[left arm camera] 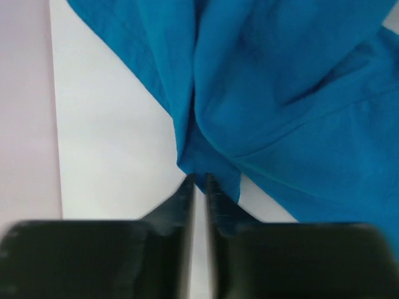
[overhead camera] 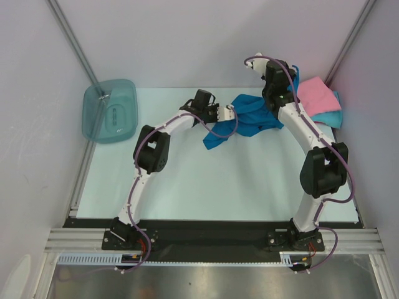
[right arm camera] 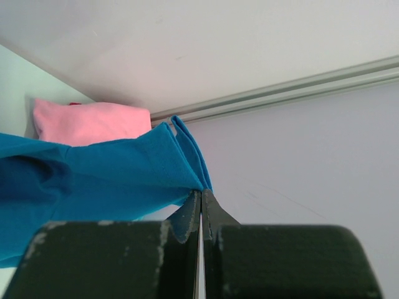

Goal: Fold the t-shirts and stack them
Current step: Flatten the tshirt out

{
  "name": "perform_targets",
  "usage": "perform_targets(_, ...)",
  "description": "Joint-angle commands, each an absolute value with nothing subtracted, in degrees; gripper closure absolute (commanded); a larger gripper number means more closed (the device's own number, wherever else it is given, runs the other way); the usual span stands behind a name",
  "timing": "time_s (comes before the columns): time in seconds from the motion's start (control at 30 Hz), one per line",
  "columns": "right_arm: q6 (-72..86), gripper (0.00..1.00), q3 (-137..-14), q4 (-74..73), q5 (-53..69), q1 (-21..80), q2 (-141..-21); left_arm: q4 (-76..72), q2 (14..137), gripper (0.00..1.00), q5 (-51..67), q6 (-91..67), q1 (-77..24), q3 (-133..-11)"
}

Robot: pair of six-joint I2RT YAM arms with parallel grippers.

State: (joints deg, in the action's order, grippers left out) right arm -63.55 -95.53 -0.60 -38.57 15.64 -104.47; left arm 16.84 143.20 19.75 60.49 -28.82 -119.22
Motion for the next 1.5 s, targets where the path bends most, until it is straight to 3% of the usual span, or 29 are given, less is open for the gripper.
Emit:
perform_targets(0.0, -64.4, 1.0, -98.6, 3.5, -39.0, 16.0, -104.1, 16.8, 143.3, 0.89, 22.1, 63.5, -29.4, -118.8)
perform_targets(0.03, -64.6, 1.0, -98.6, 3.6, -39.0, 16.0, -104.2, 16.8, 143.2, 1.0, 22.0, 63.6, -29.4, -118.7)
perform_targets(0.23, -64.4, 1.0, -98.0, 3.2, -38.7, 16.2, -104.1, 16.9, 142.6, 1.0, 18.6, 60.7, -29.4, -120.3)
perform_targets(0.5, -62.8, 1.0, -94.0, 3.3, -37.5, 16.3, -103.1, 17.6, 140.1, 1.0, 4.8, 55.8, -25.8, -129.7)
perform_targets(0.7, -62.5, 1.0, -91.1, 2.5, -36.8, 15.9, -103.1, 18.5, 133.1, 1.0, 2.5, 55.5, -24.8, -126.9)
perform_targets(0.73, -62.1, 0.86, -90.7, 1.7, -36.0, 15.8, -103.1, 18.4, 132.2, 1.0, 3.2, 55.4, -24.8, -125.8)
perform_targets(0.77, -61.7, 0.55, -90.4, 0.8, -36.0, 15.7, -103.3, 18.4, 130.9, 1.0, 3.3, 55.5, -24.8, -124.7)
perform_targets(0.8, -61.2, 0.14, -89.6, 0.4, -36.2, 15.6, -103.6, 18.4, 130.6, 1.0, 3.3, 55.4, -24.9, -123.3)
perform_targets(0.83, -59.3, 0.01, -89.6, -1.4, -36.0, 15.3, -103.9, 18.4, 130.4, 1.0, 3.3, 54.7, -24.9, -122.9)
perform_targets(1.0, -50.7, 0.0, -93.3, -15.3, -31.9, 13.7, -103.4, 19.3, 129.7, 0.99, 8.0, 54.1, -25.2, -118.7)
perform_targets(1.03, -49.8, 0.0, -93.6, -17.2, -30.9, 13.6, -103.4, 19.2, 130.0, 0.82, 9.0, 54.7, -25.4, -118.0)
perform_targets(1.17, -49.2, 0.0, -93.1, -19.8, -31.6, 13.6, -102.9, 18.6, 133.4, 0.49, 10.1, 58.8, -27.3, -117.2)
perform_targets(1.37, -44.7, 0.0, -93.3, -25.6, -30.6, 16.4, -103.6, 6.4, 134.6, 0.25, 10.7, 57.2, -29.4, -110.8)
perform_targets(1.47, -44.3, 0.0, -92.5, -25.6, -31.9, 16.5, -104.3, 2.5, 134.2, 0.21, 12.6, 50.9, -29.4, -110.4)
